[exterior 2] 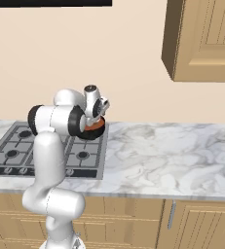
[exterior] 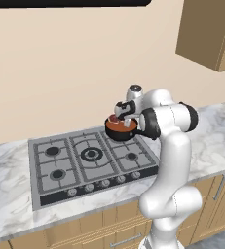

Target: Retrieve the steak from the fridge and place it on the saucepan with marinade on the stove.

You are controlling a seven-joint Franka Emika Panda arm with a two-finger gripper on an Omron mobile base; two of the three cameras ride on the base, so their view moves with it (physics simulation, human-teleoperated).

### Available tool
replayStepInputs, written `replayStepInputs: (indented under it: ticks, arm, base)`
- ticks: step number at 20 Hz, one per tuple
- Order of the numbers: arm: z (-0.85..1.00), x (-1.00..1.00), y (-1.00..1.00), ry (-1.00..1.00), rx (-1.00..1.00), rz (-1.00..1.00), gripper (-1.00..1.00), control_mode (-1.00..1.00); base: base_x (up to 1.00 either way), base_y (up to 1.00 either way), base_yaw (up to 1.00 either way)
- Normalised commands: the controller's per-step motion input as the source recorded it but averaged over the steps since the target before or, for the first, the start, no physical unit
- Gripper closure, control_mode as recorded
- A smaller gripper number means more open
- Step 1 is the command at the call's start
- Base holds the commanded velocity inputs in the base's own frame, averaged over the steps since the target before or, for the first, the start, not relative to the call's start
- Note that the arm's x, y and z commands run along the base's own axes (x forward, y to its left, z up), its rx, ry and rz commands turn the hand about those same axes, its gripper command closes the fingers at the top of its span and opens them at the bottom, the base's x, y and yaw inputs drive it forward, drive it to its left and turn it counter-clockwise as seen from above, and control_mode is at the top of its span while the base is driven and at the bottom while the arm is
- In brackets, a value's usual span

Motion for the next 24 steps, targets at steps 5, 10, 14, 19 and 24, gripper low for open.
replayStepInputs:
  ticks: [5,10,14,19,24]
  arm:
    - [0.01,-0.19,0.0,0.0,0.0,0.0,-1.0,-1.0]
    - [0.11,-0.37,0.0,0.0,0.0,0.0,-1.0,-1.0]
    - [0.76,-0.58,0.0,-0.03,0.0,0.0,-1.0,-1.0]
    - [1.0,-0.97,0.03,-0.11,0.0,-0.01,-1.0,-1.0]
    - [0.46,-1.0,0.2,-0.08,0.0,0.0,-1.0,-1.0]
  base:
    - [0.0,0.0,0.0]
    - [0.0,0.0,0.0]
    - [0.0,0.0,0.0]
    - [0.0,0.0,0.0]
    - [0.0,0.0,0.0]
